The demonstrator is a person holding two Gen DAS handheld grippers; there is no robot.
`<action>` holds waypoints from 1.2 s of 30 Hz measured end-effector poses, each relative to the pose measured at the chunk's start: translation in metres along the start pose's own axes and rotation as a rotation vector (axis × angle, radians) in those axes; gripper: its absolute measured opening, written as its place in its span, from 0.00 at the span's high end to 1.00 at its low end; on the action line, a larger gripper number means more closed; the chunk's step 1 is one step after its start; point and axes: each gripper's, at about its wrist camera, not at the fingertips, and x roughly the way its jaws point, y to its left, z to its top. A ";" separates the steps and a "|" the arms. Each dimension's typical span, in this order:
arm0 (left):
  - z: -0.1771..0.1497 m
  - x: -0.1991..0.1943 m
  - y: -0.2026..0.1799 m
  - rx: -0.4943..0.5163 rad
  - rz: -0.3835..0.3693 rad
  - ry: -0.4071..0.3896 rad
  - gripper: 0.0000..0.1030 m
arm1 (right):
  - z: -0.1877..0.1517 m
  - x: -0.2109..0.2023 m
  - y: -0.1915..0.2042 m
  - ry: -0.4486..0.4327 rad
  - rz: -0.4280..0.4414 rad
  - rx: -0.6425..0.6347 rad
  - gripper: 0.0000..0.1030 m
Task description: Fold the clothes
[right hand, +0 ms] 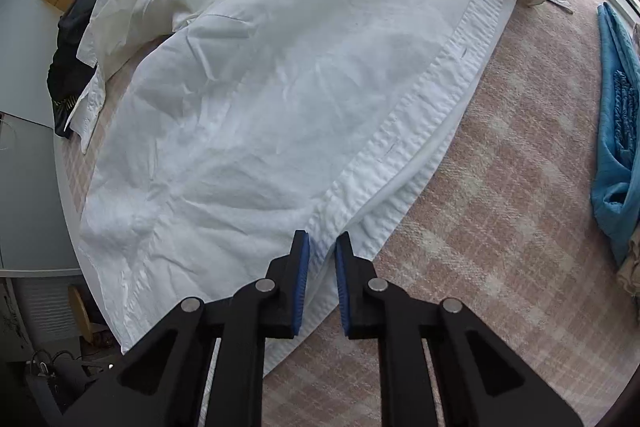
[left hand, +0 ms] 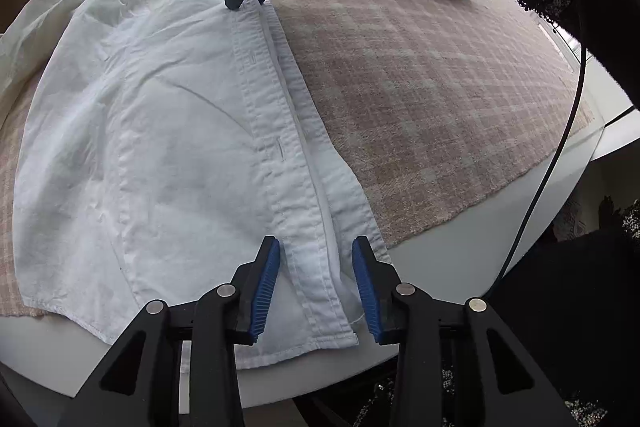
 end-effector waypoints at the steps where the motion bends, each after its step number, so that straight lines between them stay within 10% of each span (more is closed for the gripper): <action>1: -0.001 -0.003 0.001 -0.001 0.001 -0.006 0.90 | 0.000 -0.001 -0.001 -0.001 0.013 0.005 0.93; 13: 0.020 -0.073 0.000 0.026 -0.074 -0.143 0.98 | 0.001 -0.034 0.018 -0.060 -0.012 -0.045 0.96; 22: 0.009 -0.011 -0.017 0.078 -0.189 0.033 0.83 | -0.020 -0.008 0.025 0.006 -0.114 -0.065 0.89; 26: -0.022 -0.042 0.001 -0.014 -0.225 -0.009 0.76 | -0.046 -0.047 0.030 -0.112 -0.201 -0.093 0.88; 36: -0.033 -0.086 0.122 -0.225 0.085 -0.167 0.76 | -0.077 -0.024 0.081 -0.180 -0.103 -0.243 0.88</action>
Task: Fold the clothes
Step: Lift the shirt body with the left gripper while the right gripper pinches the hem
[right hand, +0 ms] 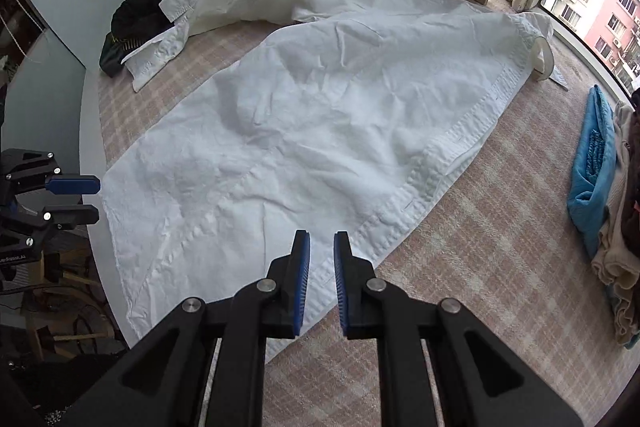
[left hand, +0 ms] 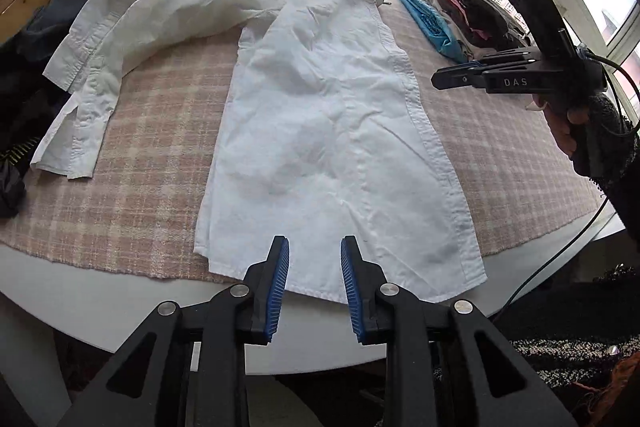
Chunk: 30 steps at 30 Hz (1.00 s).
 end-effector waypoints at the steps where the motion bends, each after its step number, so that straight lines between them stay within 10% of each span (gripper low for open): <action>1: 0.009 0.010 0.003 0.020 0.005 -0.006 0.76 | -0.001 0.011 0.004 0.013 -0.004 0.004 0.88; 8: 0.015 0.049 0.043 0.105 0.005 0.138 0.76 | -0.003 0.033 -0.001 0.116 -0.085 0.101 0.87; 13: 0.061 0.021 0.093 0.135 -0.061 0.042 0.74 | 0.022 0.025 -0.003 0.104 -0.126 0.193 0.87; 18: 0.147 0.059 0.103 0.253 -0.181 0.012 0.39 | 0.044 0.040 -0.013 0.109 -0.159 0.309 0.82; 22: 0.194 0.105 0.114 0.103 -0.318 0.067 0.38 | 0.049 0.047 -0.021 0.125 -0.181 0.380 0.82; 30: 0.225 0.148 0.161 -0.188 -0.322 0.035 0.55 | 0.054 0.052 -0.030 0.134 -0.178 0.421 0.82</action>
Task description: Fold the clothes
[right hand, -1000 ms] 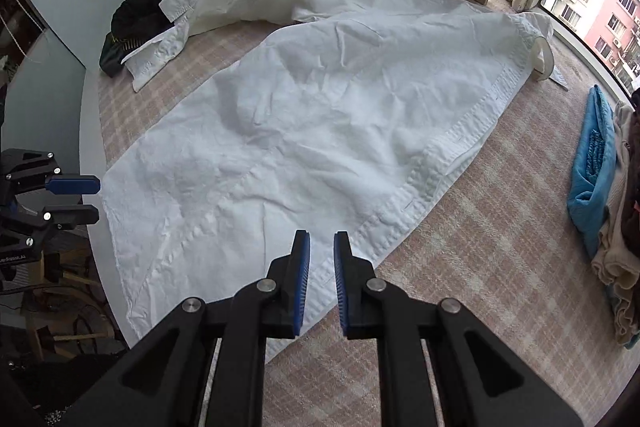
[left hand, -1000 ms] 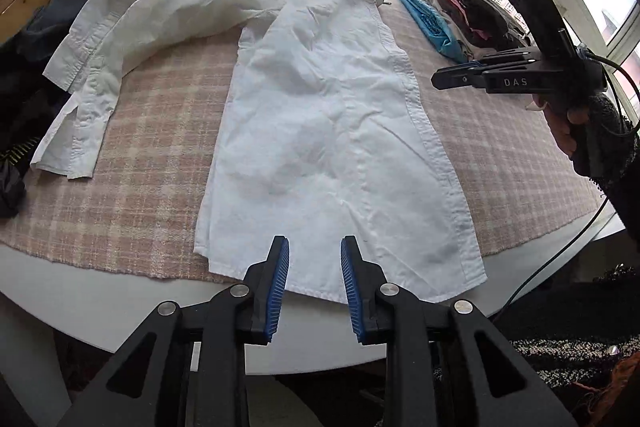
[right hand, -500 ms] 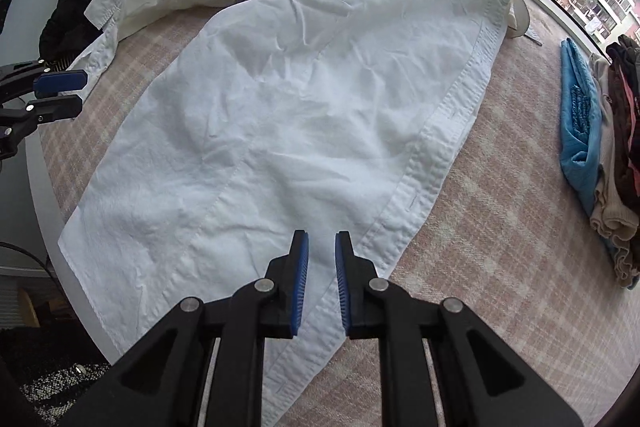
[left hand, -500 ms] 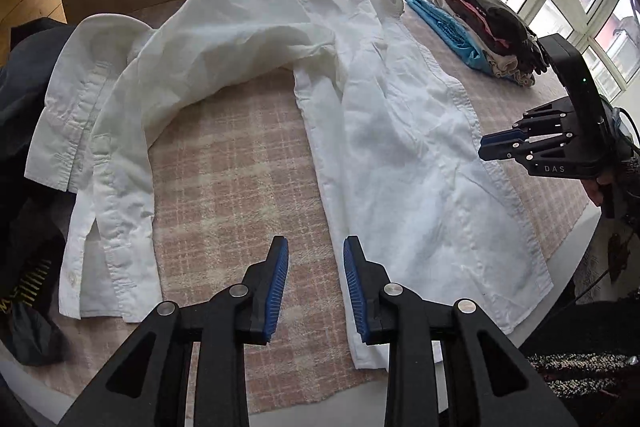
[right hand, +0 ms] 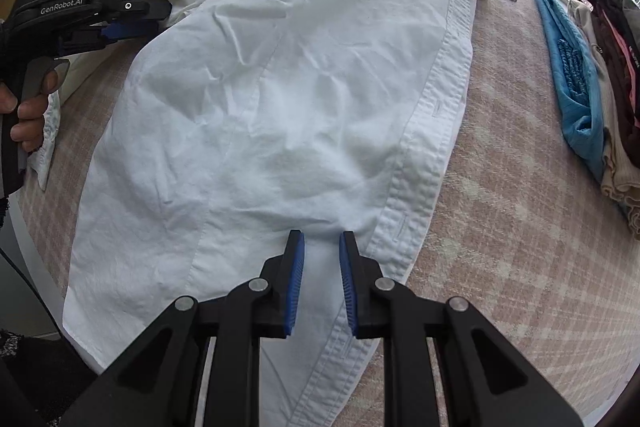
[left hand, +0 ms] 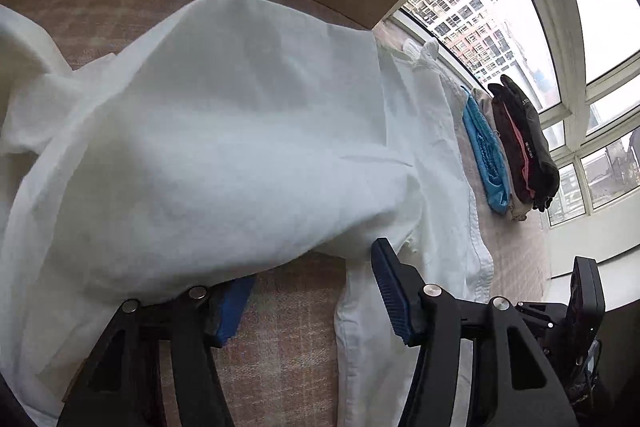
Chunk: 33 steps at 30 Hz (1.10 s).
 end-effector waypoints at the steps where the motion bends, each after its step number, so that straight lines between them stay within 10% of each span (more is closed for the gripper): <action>1: 0.003 0.000 0.001 -0.002 -0.003 -0.017 0.69 | 0.001 0.000 0.001 -0.002 -0.005 -0.012 0.82; 4: 0.007 -0.003 0.005 0.011 -0.010 -0.055 1.00 | 0.003 0.000 0.007 -0.001 -0.028 -0.061 0.82; 15: 0.045 -0.031 0.028 0.107 0.158 -0.118 1.00 | 0.017 0.001 0.012 0.019 -0.044 -0.100 0.82; 25: -0.001 -0.032 -0.011 0.120 -0.059 0.011 0.76 | 0.030 0.000 0.015 0.017 -0.050 -0.113 0.82; 33: 0.018 0.002 -0.033 0.110 0.015 0.050 0.78 | 0.041 -0.001 0.017 -0.007 -0.052 -0.119 0.82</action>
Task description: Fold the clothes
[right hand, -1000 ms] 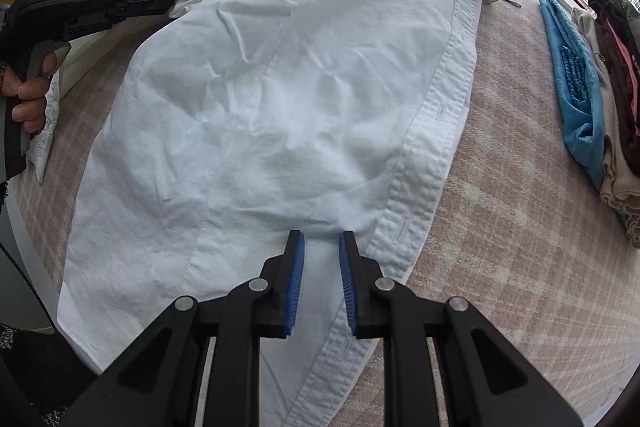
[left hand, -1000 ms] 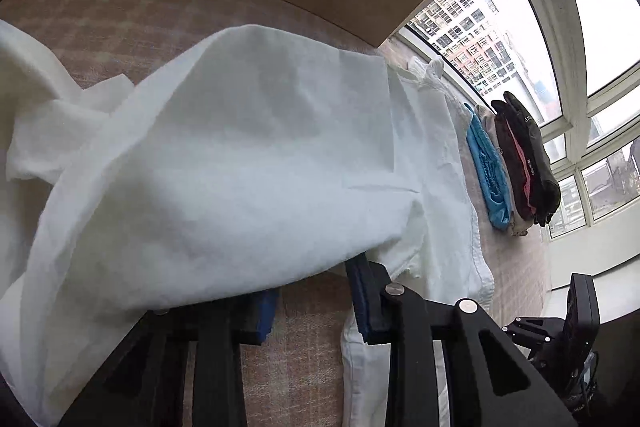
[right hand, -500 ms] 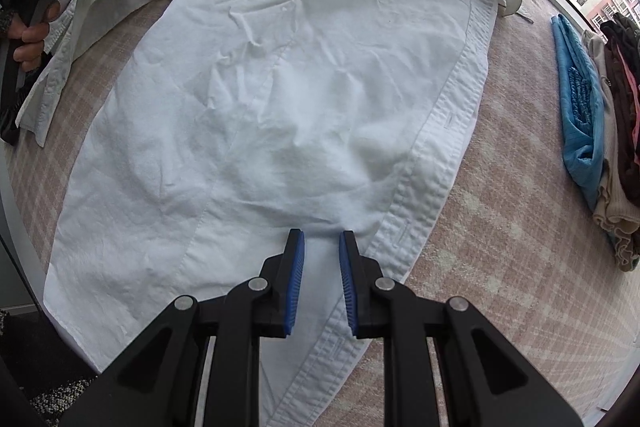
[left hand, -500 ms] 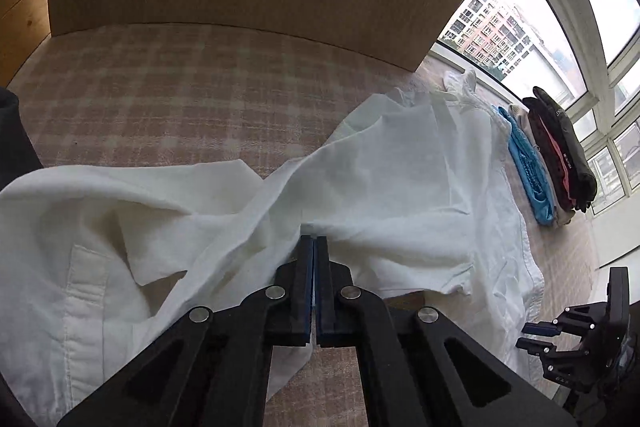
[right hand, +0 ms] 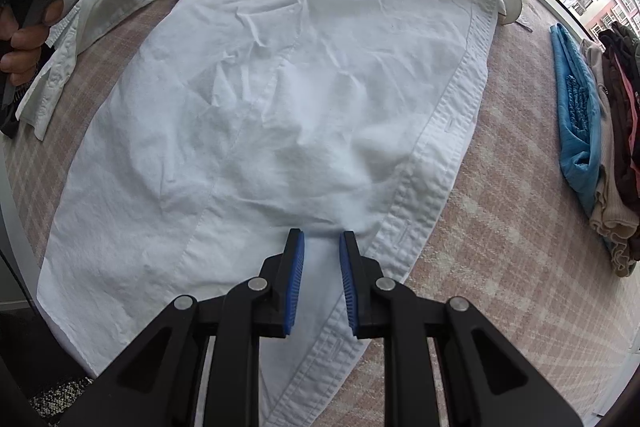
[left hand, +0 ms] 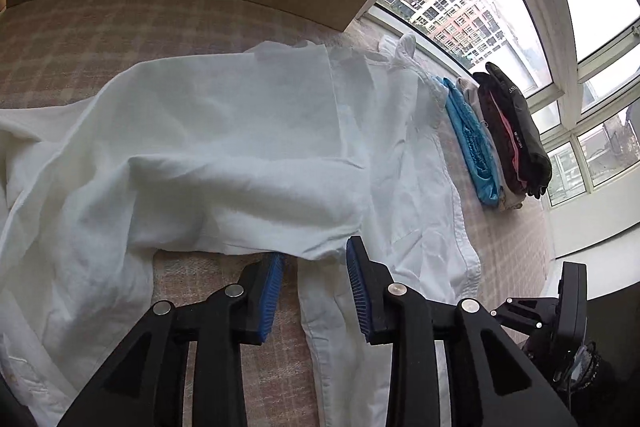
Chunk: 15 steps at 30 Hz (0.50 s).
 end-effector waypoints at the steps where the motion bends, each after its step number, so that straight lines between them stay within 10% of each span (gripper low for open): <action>1: 0.000 0.000 -0.002 0.025 0.011 0.004 0.94 | 0.002 0.000 -0.001 -0.003 0.003 0.003 0.82; 15: 0.010 0.004 0.005 0.166 0.153 0.035 0.98 | 0.032 0.000 -0.001 -0.003 0.006 -0.012 0.81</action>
